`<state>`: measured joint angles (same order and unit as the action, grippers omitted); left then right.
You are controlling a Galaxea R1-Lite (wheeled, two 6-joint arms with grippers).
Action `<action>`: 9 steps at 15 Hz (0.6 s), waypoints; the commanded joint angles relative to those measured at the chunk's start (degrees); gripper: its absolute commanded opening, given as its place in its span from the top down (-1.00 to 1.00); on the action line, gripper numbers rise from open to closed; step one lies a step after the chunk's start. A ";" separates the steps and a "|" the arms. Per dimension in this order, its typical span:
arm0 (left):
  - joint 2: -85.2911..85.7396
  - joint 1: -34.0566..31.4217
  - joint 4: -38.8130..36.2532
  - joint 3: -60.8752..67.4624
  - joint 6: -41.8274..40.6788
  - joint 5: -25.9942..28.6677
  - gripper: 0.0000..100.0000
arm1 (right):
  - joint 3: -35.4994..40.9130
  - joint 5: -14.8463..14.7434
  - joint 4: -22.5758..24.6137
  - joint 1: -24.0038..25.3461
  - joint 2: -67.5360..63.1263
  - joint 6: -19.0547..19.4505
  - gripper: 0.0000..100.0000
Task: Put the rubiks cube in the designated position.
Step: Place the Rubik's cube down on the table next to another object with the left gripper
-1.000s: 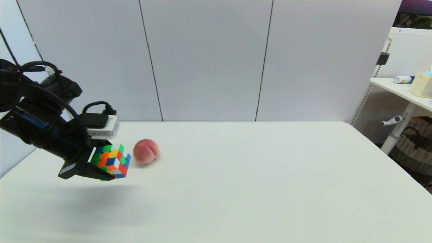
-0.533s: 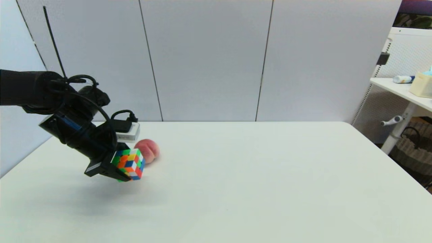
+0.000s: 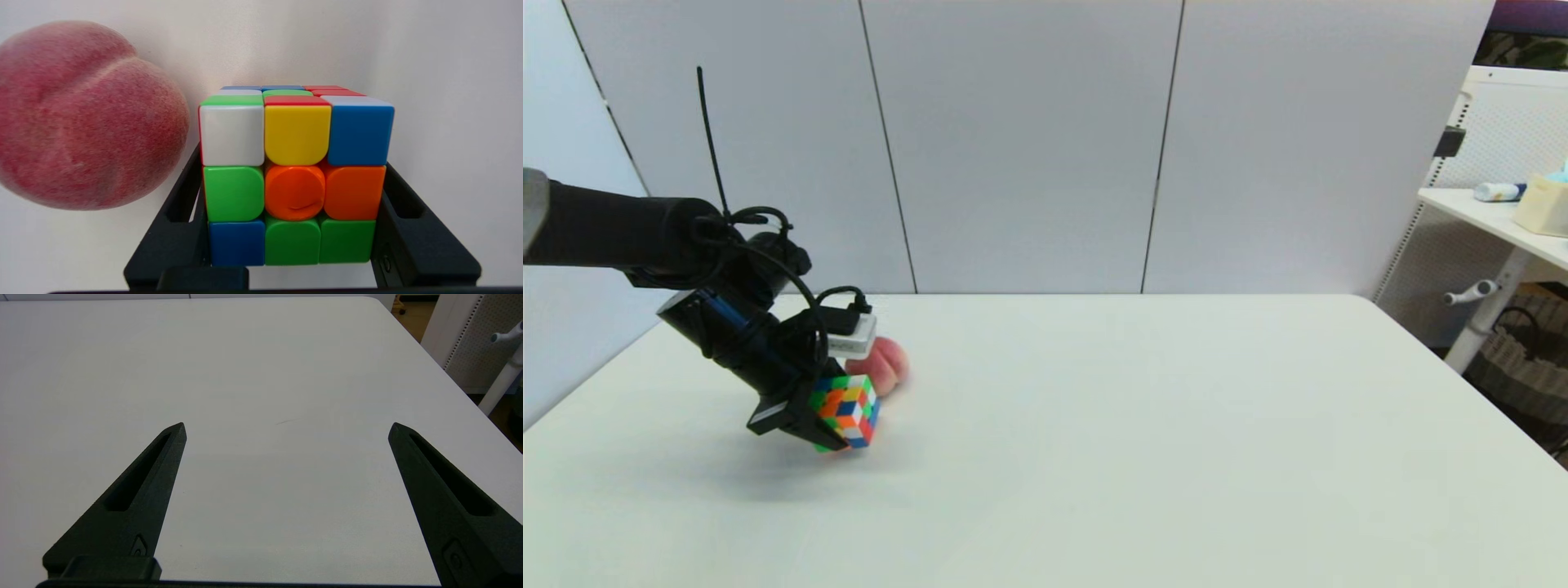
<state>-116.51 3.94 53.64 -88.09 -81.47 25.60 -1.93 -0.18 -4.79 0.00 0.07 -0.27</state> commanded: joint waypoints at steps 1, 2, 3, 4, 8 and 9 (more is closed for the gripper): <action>-0.56 0.02 0.24 0.20 -0.44 0.15 1.00 | -0.01 0.01 -0.04 0.00 -0.07 -0.08 -1.00; -0.56 0.02 0.06 0.02 -0.53 0.15 1.00 | -0.10 0.01 -0.04 0.00 -0.07 0.09 -1.00; -0.56 0.02 0.15 0.02 -0.71 0.15 1.00 | -0.01 0.01 -0.04 0.00 -0.07 0.09 -1.00; -0.13 0.02 0.15 0.02 -0.62 0.15 1.00 | -0.01 0.01 -0.04 0.00 -0.07 -0.08 -1.00; 0.67 0.02 0.15 0.55 -0.53 0.15 1.00 | -0.01 0.01 -0.04 0.00 -0.07 -0.08 -1.00; 0.31 0.11 0.24 0.55 -0.62 0.15 1.00 | -0.01 0.01 -0.04 0.00 -0.07 0.09 -1.00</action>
<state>-116.13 3.94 53.53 -87.81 -81.58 25.62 -1.93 -0.18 -4.79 0.00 0.07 -0.30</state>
